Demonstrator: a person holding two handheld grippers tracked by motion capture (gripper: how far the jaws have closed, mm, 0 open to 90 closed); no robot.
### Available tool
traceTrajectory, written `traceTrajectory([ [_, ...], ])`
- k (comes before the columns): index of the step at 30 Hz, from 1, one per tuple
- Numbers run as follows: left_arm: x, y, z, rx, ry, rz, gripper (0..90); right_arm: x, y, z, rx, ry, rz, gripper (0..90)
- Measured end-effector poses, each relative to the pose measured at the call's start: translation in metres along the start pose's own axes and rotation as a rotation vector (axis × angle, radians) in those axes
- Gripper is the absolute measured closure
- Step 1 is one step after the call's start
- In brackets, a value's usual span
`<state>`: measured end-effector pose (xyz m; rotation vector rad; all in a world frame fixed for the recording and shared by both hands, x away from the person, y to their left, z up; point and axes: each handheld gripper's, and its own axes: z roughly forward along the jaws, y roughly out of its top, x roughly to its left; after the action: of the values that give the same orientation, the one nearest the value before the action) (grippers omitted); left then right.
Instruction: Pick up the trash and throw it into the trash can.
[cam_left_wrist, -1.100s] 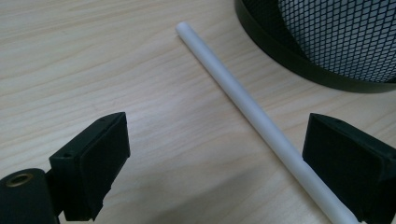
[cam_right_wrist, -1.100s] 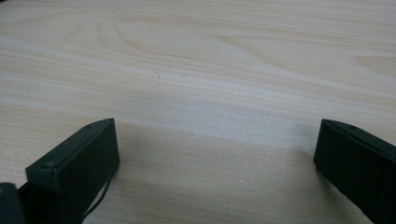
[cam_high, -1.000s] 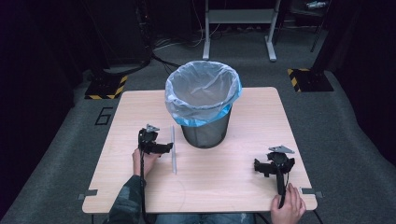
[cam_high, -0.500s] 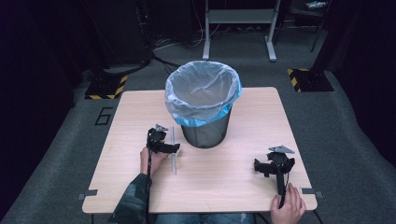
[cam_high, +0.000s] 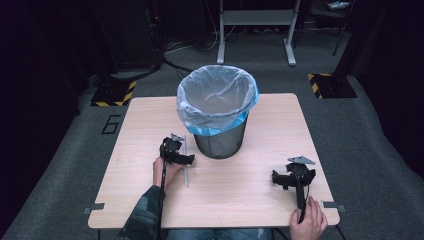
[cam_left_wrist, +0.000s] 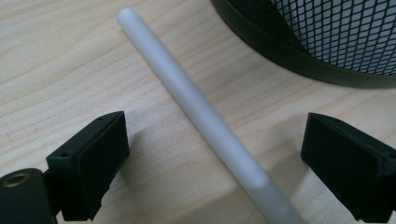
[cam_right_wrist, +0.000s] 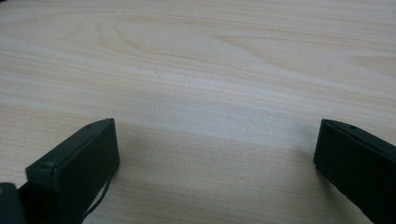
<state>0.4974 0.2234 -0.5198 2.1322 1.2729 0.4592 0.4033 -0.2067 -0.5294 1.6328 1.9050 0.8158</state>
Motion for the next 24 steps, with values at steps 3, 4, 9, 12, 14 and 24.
traceTrajectory([
  [3,0.000,0.000,-0.005,-0.025,-0.003,0.006,28.8,0.000,0.000,0.000,0.001,0.000,0.001,0.0],
  [4,0.000,0.000,-0.007,-0.027,-0.007,0.009,39.6,0.000,0.000,0.000,0.001,0.000,0.002,0.0],
  [9,0.008,-0.005,-0.012,-0.039,-0.011,-0.014,77.6,0.000,0.000,0.000,0.002,0.000,0.002,0.0],
  [12,0.019,-0.010,-0.016,-0.046,-0.034,-0.051,78.8,0.000,0.000,0.000,0.000,0.000,0.000,0.0],
  [14,0.021,-0.011,-0.017,-0.047,-0.032,-0.057,78.9,0.000,0.000,0.000,0.001,0.000,0.001,0.0],
  [24,0.040,-0.018,-0.040,-0.111,-0.020,-0.118,78.8,0.000,0.000,0.000,0.001,0.000,0.001,0.0],
])
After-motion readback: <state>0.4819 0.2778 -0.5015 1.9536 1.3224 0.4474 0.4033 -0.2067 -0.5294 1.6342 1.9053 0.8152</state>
